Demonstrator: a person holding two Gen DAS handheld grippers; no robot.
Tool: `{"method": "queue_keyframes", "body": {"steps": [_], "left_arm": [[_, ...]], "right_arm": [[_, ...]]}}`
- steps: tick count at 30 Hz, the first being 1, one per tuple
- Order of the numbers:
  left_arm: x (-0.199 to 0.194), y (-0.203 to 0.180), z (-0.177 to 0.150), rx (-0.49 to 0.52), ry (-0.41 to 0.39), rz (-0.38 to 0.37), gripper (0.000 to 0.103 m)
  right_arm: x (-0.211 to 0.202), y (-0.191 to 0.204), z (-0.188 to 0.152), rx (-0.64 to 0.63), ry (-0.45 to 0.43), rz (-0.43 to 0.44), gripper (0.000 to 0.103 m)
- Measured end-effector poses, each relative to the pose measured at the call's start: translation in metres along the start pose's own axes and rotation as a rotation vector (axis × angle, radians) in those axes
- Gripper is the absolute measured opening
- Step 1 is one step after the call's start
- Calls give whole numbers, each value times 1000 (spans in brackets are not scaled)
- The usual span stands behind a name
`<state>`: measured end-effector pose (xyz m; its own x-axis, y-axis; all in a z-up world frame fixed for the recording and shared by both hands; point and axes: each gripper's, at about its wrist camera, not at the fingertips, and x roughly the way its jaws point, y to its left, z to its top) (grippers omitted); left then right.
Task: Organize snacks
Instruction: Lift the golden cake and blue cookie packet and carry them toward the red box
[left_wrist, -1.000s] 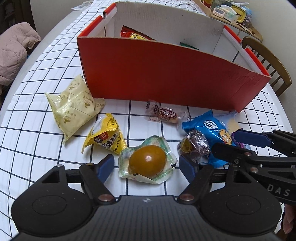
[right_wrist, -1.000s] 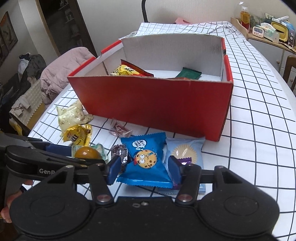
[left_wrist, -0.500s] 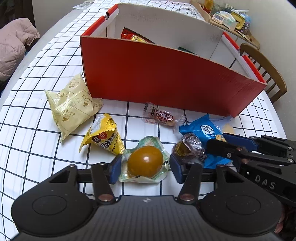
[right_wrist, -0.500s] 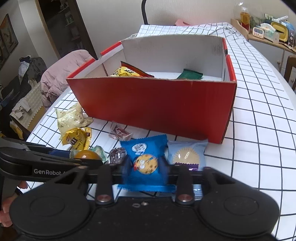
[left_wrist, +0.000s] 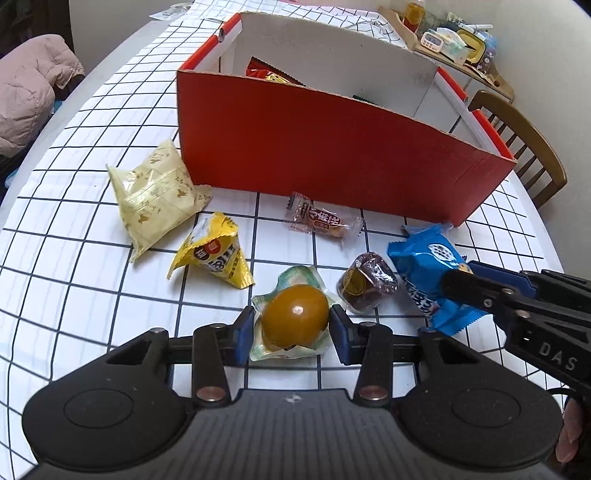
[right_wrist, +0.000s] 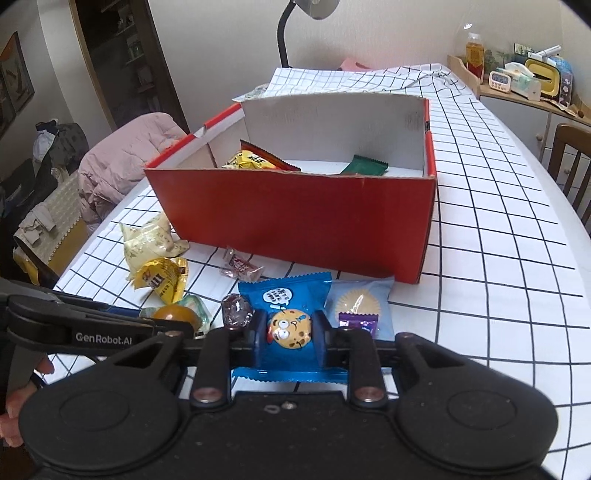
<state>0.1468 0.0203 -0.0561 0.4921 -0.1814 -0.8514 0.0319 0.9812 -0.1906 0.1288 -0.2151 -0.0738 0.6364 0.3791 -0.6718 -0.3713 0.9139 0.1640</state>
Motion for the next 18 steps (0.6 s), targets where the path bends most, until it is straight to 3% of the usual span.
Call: {"method": "queue_keyframes", "body": {"steps": [10,18], "left_arm": [[-36,3,-2,0,-43,-21,42],[-70,-7,17,27,-120,-28,42]], "right_arm": [[-35,6,0,-15,-59,17,25],[-60,13,19,-28,-131,16,25]]}}
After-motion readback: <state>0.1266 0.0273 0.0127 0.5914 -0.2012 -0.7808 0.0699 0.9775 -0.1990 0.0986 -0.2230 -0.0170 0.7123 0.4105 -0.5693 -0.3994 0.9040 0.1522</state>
